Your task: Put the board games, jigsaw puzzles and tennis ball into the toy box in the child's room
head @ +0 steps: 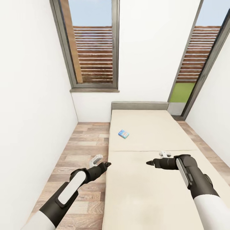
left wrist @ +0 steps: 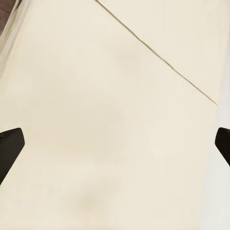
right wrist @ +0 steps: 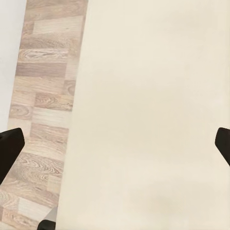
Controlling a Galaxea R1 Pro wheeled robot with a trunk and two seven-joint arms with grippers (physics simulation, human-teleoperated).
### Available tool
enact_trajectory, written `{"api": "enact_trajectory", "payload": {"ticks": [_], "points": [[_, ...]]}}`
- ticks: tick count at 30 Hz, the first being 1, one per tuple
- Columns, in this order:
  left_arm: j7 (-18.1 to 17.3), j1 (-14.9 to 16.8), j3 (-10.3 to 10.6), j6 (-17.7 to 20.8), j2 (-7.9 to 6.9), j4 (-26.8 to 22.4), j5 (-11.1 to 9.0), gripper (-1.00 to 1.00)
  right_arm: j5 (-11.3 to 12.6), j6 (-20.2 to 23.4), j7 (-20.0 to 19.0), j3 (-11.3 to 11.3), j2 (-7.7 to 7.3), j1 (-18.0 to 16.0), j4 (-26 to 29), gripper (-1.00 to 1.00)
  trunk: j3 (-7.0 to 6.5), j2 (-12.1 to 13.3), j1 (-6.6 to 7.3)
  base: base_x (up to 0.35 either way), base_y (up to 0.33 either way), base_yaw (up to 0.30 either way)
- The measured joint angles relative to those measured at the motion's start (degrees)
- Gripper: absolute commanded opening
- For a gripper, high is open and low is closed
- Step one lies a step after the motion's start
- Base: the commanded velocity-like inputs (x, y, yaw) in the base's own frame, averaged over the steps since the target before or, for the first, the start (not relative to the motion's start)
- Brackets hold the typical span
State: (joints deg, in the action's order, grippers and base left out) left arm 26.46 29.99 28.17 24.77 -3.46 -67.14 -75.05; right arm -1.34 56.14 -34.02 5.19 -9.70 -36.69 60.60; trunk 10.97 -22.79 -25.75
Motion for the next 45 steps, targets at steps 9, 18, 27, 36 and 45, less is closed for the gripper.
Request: {"api": "enact_trajectory", "payload": {"ticks": [9, 18, 27, 36, 45], "points": [[-0.04, 0.0, -0.06, 0.12, 0.06, 0.0, -0.08, 1.0, 0.0, -0.01, 0.0, 0.0, 0.01, 0.0, 0.0, 1.0, 0.0, 0.0, -0.01, -0.046, 0.049, 0.002], [-0.03, 0.0, -0.09, 0.11, 0.05, -0.01, -0.1, 1.0, -0.01, -0.03, -0.01, 0.0, 0.01, 0.0, -0.01, 1.0, 0.0, 0.0, -0.01, -0.087, 0.205, 0.0], [0.02, 0.0, -0.09, 0.01, 0.01, 0.0, -0.03, 1.0, -0.01, -0.07, 0.0, 0.01, -0.06, 0.0, 0.0, 1.0, 0.0, 0.0, 0.0, -0.021, 0.123, 0.0], [0.03, 0.0, -0.09, 0.04, 0.0, 0.0, -0.02, 1.0, -0.01, -0.08, 0.0, 0.01, -0.07, 0.0, 0.0, 1.0, 0.0, 0.0, 0.0, -0.004, 0.028, 0.0], [0.06, 0.0, -0.1, 0.07, 0.0, -0.01, -0.02, 1.0, -0.01, -0.2, -0.01, 0.05, -0.07, 0.0, -0.01, 1.0, 0.0, 0.0, 0.01, 0.036, 0.165, 0.0]]}}
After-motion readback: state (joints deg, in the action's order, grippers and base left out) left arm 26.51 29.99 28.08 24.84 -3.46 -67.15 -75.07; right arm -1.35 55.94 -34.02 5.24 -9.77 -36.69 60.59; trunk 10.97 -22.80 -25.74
